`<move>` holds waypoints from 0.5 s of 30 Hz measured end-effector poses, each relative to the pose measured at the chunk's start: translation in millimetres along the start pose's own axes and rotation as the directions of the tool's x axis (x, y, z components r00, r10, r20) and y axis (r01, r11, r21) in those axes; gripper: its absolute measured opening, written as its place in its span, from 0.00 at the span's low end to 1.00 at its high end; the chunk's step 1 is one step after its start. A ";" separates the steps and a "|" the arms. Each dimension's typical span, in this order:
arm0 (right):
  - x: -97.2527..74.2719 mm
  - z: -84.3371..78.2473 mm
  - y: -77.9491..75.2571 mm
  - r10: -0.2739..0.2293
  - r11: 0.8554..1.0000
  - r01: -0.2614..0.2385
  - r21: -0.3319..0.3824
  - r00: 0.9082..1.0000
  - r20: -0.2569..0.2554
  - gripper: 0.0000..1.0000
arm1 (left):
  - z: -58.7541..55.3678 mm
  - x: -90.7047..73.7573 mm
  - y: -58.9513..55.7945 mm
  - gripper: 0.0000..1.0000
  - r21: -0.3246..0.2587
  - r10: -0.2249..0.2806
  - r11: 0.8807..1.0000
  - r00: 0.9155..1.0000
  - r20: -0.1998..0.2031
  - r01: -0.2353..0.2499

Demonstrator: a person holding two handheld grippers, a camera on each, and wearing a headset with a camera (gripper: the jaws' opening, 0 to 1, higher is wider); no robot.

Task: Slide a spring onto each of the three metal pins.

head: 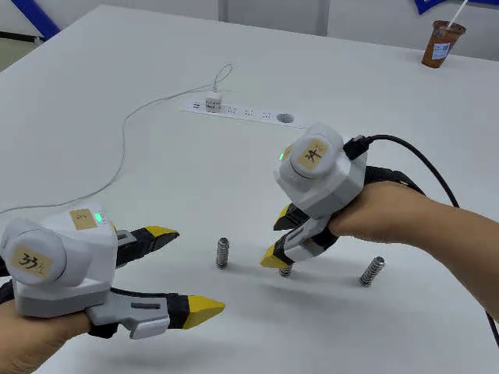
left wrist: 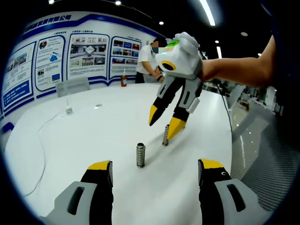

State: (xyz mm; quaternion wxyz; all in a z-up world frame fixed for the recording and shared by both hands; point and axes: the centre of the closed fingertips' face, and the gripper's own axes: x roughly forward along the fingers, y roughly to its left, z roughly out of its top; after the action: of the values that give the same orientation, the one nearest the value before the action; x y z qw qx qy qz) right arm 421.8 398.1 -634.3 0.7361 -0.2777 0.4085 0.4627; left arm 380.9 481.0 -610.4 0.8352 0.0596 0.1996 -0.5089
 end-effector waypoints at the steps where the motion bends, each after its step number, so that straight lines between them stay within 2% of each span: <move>1: -1.7 -1.1 -0.6 -0.004 1.000 0.004 0.008 1.000 0.008 0.37 | 0.1 0.1 -0.3 0.76 0.001 -0.001 1.000 1.000 0.000 0.001; 7: -16.3 -11.9 -2.4 -0.034 0.996 0.027 0.091 0.997 0.075 0.37 | -2.5 2.1 -2.7 0.76 0.002 -0.011 1.000 1.000 -0.011 0.011; 15: -35.5 -24.5 -4.4 -0.090 0.987 0.071 0.146 0.987 0.131 0.37 | 1.0 4.5 -4.1 0.76 0.005 -0.016 1.000 1.000 -0.008 0.016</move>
State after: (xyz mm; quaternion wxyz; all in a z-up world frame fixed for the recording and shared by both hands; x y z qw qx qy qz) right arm 408.9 360.9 -616.2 0.7983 -0.2088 0.3773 0.4204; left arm 379.3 475.0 -610.8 0.8301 0.0623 0.2022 -0.5159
